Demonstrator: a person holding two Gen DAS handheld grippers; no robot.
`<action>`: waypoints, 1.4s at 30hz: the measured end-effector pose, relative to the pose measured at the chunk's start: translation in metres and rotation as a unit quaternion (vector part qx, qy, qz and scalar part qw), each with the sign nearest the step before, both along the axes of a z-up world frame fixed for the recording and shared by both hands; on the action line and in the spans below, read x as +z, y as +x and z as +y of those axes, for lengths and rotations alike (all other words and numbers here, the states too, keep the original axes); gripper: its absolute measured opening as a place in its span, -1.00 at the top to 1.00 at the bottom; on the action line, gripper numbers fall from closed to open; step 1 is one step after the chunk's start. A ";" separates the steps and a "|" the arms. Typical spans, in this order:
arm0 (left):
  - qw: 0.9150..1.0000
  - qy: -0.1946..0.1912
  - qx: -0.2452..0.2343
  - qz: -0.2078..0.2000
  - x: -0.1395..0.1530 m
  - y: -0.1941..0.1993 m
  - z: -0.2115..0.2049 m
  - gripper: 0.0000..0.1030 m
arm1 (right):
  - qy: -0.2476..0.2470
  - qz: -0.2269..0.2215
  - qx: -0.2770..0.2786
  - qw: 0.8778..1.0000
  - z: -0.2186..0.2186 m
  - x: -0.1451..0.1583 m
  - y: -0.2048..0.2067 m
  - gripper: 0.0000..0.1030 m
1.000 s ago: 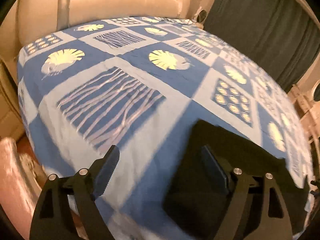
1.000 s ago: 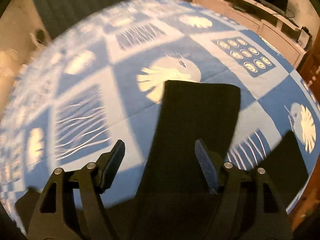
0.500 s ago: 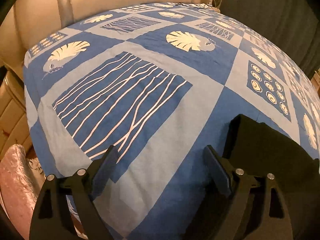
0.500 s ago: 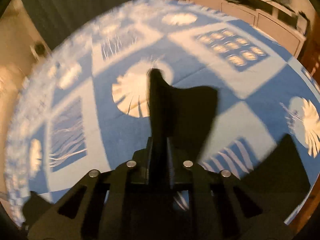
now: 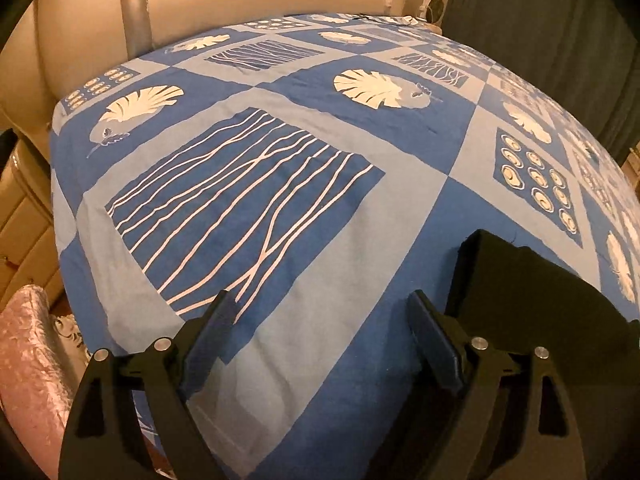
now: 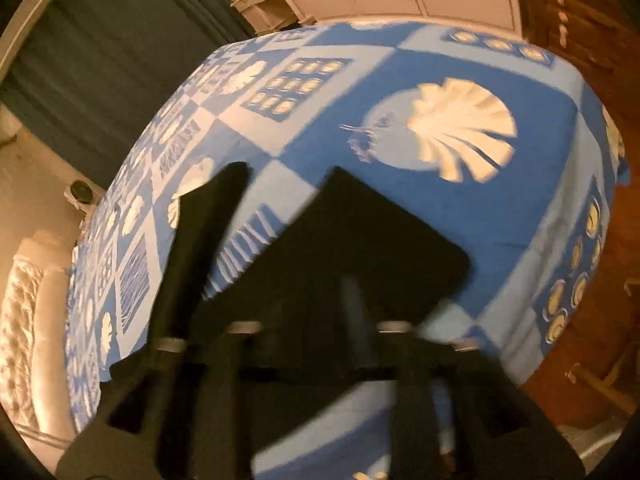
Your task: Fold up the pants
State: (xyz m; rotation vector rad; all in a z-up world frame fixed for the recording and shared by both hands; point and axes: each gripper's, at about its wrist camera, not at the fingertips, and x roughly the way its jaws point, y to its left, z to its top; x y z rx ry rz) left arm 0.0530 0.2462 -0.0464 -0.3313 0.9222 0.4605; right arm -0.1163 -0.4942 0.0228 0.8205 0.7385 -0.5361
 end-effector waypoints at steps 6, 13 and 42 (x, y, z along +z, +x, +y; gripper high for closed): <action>1.000 0.014 0.004 0.000 -0.003 0.001 -0.003 -0.72 | -0.070 0.022 0.122 0.990 0.062 0.024 0.126 -0.49; 1.000 0.014 -0.005 -0.003 -0.004 -0.001 -0.003 -0.73 | -0.108 0.129 0.144 0.975 0.098 -0.010 0.252 -0.49; 1.000 0.006 -0.005 -0.008 -0.004 -0.002 -0.001 -0.75 | 0.076 -0.059 0.016 0.995 -0.001 0.002 0.011 0.87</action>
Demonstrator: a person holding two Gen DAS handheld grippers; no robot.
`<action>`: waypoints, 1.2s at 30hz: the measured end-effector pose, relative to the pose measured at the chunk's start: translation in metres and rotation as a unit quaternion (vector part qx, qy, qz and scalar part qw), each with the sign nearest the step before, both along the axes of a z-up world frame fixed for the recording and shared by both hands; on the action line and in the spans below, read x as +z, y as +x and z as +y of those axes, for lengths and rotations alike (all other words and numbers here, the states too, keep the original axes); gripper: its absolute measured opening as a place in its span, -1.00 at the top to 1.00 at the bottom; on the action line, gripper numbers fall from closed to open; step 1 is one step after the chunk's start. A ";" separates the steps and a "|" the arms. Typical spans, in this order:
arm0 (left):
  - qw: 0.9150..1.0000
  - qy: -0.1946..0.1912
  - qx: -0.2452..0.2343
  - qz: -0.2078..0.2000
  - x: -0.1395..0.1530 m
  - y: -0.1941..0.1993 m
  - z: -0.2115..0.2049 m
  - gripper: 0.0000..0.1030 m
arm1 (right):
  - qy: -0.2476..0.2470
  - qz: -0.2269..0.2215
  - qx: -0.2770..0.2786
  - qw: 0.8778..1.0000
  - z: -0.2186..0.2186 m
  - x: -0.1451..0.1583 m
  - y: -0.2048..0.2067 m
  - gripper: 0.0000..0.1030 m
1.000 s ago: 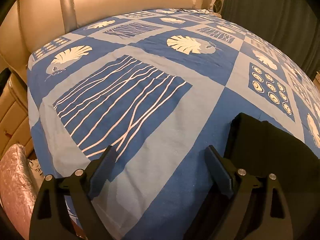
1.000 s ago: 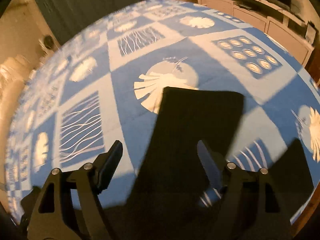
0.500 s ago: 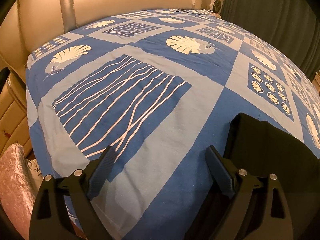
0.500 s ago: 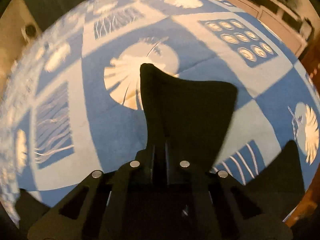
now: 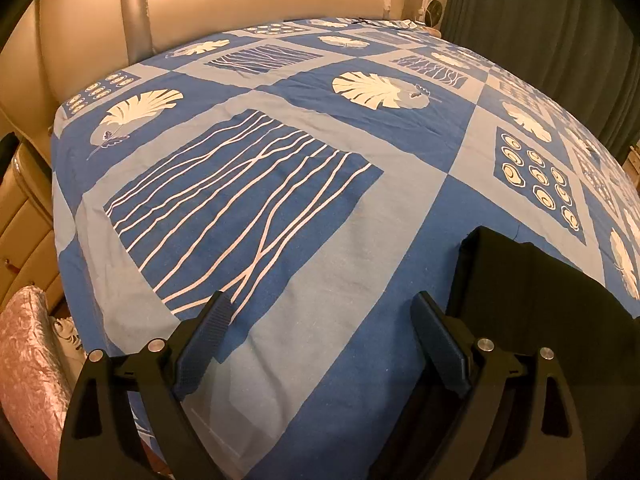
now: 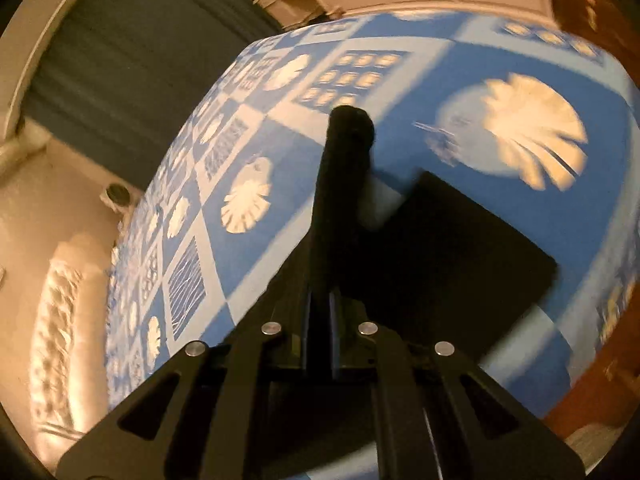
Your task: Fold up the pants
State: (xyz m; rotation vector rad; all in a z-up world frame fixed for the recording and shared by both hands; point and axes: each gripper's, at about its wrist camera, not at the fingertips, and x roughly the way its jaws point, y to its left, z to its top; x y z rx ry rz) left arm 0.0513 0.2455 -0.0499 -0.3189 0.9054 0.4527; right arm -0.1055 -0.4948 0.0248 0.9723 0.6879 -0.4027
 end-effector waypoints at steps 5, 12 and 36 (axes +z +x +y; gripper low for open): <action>1.000 -0.002 0.002 0.001 0.000 -0.001 0.000 -0.75 | 0.066 -0.015 -0.035 0.997 -0.004 -0.037 -0.043 0.88; 1.000 -0.011 0.000 -0.004 0.003 -0.005 0.002 -0.75 | 0.095 -0.037 -0.054 0.993 -0.003 -0.051 -0.065 0.89; 0.998 -0.039 -0.009 -0.057 0.031 -0.023 0.007 -0.75 | 0.069 -0.030 -0.012 0.997 -0.097 -0.065 -0.061 -0.51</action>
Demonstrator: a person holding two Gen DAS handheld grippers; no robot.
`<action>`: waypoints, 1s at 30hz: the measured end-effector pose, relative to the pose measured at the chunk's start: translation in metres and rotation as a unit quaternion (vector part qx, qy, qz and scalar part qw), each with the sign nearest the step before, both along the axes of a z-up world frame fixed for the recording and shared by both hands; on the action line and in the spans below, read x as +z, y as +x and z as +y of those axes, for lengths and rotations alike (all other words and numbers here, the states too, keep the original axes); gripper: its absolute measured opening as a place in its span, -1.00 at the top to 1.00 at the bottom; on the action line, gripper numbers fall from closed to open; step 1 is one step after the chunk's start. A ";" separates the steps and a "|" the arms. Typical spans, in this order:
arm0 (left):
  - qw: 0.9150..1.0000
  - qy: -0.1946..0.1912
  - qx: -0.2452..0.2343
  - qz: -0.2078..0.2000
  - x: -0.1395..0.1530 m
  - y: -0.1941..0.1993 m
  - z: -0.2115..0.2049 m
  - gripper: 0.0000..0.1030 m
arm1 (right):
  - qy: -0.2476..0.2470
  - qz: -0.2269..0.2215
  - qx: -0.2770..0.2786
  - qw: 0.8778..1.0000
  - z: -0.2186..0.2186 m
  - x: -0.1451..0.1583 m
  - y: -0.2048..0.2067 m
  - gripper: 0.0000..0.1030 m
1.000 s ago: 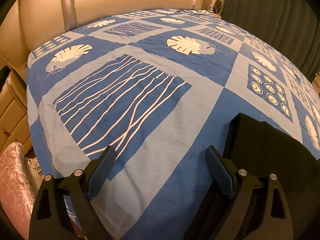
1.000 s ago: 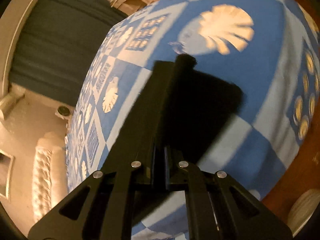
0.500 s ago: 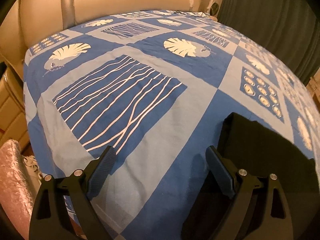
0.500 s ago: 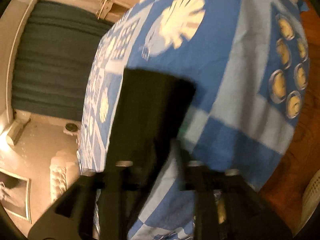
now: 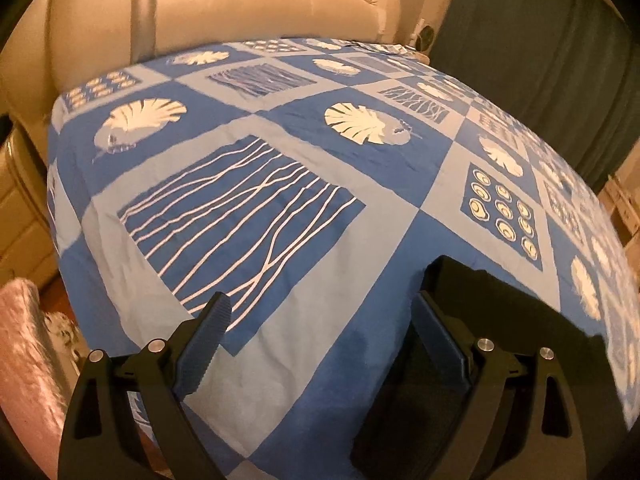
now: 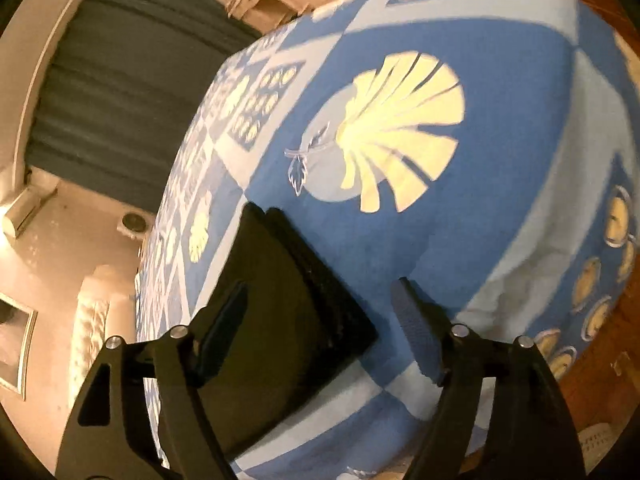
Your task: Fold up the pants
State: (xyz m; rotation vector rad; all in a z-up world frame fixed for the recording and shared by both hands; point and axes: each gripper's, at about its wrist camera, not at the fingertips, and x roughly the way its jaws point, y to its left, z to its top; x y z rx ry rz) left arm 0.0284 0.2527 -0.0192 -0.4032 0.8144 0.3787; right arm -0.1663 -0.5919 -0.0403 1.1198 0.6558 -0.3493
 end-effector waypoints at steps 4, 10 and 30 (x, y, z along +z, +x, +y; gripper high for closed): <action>1.000 0.000 -0.010 0.003 -0.001 0.001 -0.004 -0.75 | 0.005 -0.004 0.047 0.999 0.017 0.002 0.020 -0.38; 0.999 0.011 -0.030 0.003 0.005 0.002 -0.014 -0.75 | -0.013 0.029 0.080 0.996 0.042 -0.001 0.044 0.57; 0.996 0.020 -0.083 -0.004 0.018 0.005 -0.033 -0.75 | -0.156 -0.032 0.146 0.976 0.180 0.127 0.103 0.61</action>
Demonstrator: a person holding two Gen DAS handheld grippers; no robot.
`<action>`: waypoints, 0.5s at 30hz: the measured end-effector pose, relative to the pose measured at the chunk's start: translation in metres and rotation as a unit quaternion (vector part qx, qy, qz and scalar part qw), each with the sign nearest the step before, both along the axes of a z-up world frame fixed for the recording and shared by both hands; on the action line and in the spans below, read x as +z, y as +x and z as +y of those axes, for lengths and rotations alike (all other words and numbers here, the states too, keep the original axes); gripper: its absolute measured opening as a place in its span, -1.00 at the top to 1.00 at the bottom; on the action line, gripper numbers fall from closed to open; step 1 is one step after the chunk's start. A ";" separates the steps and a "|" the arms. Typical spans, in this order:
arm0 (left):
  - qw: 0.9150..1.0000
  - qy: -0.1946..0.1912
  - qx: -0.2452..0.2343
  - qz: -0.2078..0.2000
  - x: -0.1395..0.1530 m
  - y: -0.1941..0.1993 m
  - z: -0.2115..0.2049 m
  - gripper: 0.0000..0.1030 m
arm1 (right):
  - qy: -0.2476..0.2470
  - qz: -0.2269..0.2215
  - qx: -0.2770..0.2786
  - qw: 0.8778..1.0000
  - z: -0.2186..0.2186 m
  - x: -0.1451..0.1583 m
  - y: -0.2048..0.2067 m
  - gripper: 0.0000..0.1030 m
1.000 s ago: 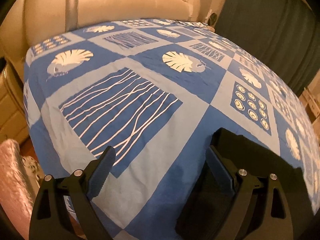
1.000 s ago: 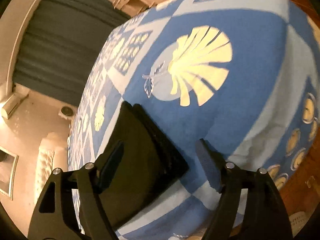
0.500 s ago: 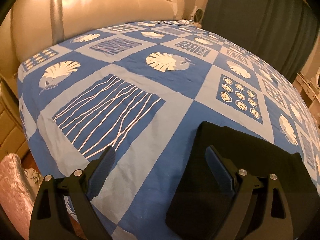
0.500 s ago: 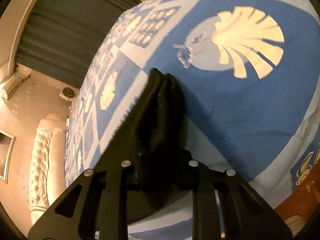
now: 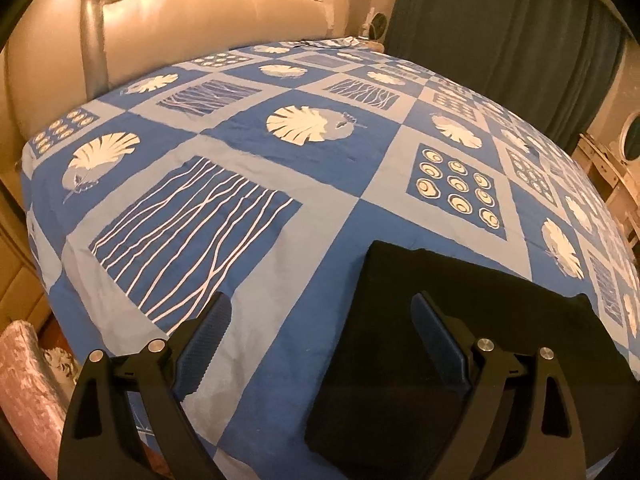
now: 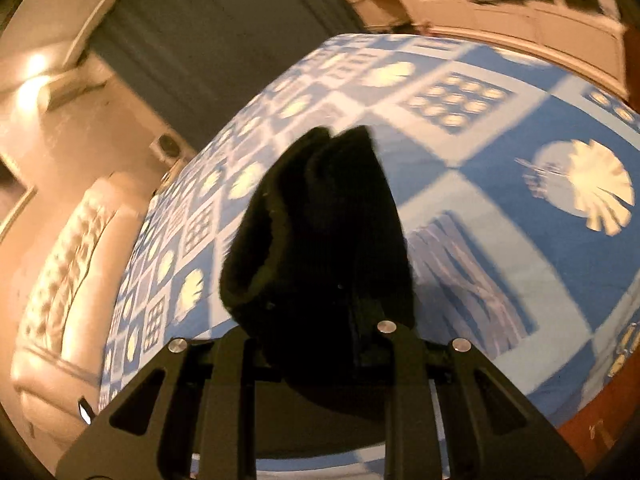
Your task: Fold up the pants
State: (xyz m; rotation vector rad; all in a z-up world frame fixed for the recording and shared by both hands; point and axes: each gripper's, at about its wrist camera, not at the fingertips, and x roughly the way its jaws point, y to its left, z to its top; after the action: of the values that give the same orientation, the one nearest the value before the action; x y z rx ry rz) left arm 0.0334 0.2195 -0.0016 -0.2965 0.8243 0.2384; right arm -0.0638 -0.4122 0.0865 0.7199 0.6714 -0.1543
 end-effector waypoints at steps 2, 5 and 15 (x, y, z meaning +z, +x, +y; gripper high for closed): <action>1.000 -0.004 -0.003 0.001 0.001 0.001 0.000 -0.75 | -0.016 0.000 0.020 1.000 0.025 0.009 0.010 0.61; 1.000 -0.013 -0.001 0.004 0.000 0.001 0.001 -0.75 | -0.041 0.004 0.057 0.997 0.067 0.018 0.031 0.61; 0.999 -0.036 0.003 0.014 -0.003 0.003 0.003 -0.75 | -0.100 0.030 0.159 0.982 0.193 0.005 0.076 0.61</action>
State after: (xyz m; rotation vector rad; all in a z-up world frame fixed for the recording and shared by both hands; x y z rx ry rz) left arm 0.0359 0.2226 -0.0045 -0.3647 0.8604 0.2186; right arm 0.0127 -0.2196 0.0914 0.4091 0.8073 0.0495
